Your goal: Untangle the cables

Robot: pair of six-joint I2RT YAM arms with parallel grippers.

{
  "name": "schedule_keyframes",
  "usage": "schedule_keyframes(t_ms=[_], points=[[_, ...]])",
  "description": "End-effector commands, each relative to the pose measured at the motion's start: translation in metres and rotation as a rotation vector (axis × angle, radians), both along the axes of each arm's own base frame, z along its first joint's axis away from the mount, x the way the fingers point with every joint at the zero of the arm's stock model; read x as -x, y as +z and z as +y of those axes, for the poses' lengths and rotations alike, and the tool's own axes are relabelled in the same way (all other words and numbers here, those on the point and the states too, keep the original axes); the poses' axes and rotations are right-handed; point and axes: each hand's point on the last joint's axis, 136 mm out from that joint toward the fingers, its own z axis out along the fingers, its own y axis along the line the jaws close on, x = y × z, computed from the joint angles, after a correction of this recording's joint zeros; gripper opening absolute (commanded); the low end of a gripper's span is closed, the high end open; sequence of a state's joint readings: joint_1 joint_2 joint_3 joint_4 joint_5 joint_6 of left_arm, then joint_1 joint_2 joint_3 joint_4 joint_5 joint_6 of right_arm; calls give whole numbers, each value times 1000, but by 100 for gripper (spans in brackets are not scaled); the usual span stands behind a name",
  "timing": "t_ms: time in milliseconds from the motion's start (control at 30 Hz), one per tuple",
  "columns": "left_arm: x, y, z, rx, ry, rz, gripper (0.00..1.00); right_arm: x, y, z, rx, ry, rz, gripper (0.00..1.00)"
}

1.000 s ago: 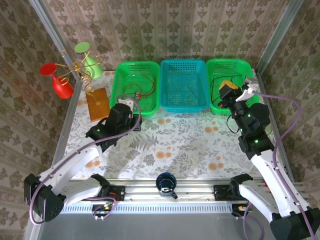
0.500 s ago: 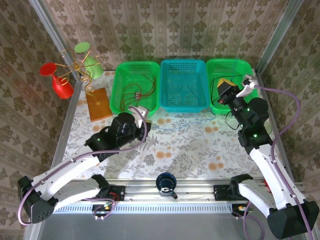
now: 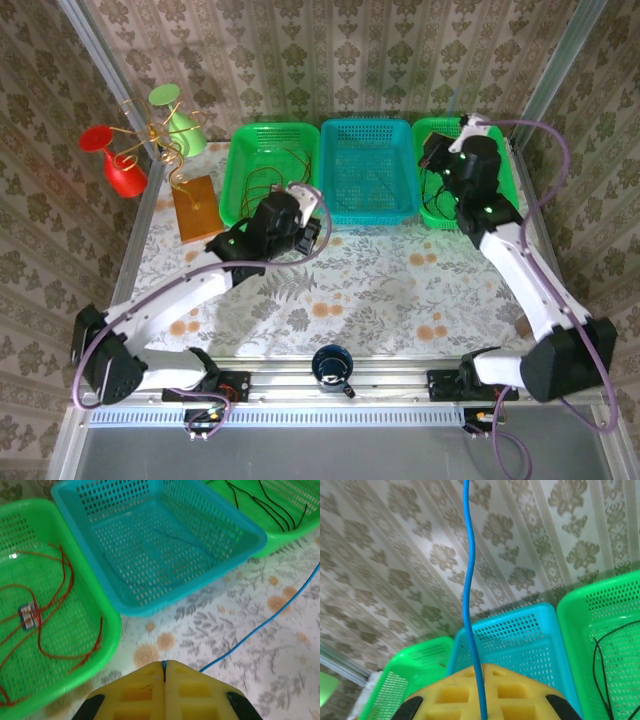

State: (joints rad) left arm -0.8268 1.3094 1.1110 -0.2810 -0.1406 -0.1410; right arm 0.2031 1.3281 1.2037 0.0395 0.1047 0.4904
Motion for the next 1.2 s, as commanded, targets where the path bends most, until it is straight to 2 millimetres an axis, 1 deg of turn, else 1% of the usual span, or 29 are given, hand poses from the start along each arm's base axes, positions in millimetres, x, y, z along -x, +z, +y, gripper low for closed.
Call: schedule_keyframes(t_ms=[0, 67, 167, 267, 333, 400, 467, 500, 600, 700, 767, 900, 933, 1033, 1100, 1167], points=[[-32, 11, -17, 27, -6, -19, 0, -30, -3, 6, 78, -40, 14, 0], [-52, 10, -29, 47, -8, 10, 0, -50, -5, 14, 96, -32, 22, 0], [-85, 0, -41, 13, -2, 39, 0, -81, -12, 24, 110, -19, 56, 0], [-113, -18, -47, -35, 5, 89, 0, -109, -22, 33, 123, -3, 88, 0], [-128, -41, -47, -77, 11, 143, 0, -123, -22, 34, 115, -13, 77, 0], [-139, -64, -39, -107, 37, 215, 0, -130, -7, 32, 87, -24, 15, 0], [-145, -80, -30, -105, 62, 278, 0, -134, 17, 30, 78, -21, -55, 0], [-146, -86, -27, -95, 70, 301, 0, -135, 31, 28, 85, -26, -85, 0], [-147, -91, -20, -79, 80, 297, 0, -131, 69, 13, 95, -71, -163, 0], [-148, -95, -14, -82, 90, 296, 0, -125, 102, -4, 113, -111, -231, 0], [-148, -99, -10, -87, 98, 310, 0, -118, 121, -16, 119, -149, -270, 0], [-149, -105, -3, -91, 108, 326, 0, -103, 147, -33, 110, -192, -326, 0], [-149, -105, -2, -90, 110, 327, 0, -99, 153, -36, 116, -200, -339, 0], [-149, -105, 4, -91, 125, 334, 0, -84, 171, -51, 142, -275, -379, 0], [-149, -102, 6, -83, 130, 331, 0, -72, 180, -66, 142, -338, -398, 0], [-148, -96, 3, -72, 117, 321, 0, -69, 182, -66, 129, -315, -404, 0]])
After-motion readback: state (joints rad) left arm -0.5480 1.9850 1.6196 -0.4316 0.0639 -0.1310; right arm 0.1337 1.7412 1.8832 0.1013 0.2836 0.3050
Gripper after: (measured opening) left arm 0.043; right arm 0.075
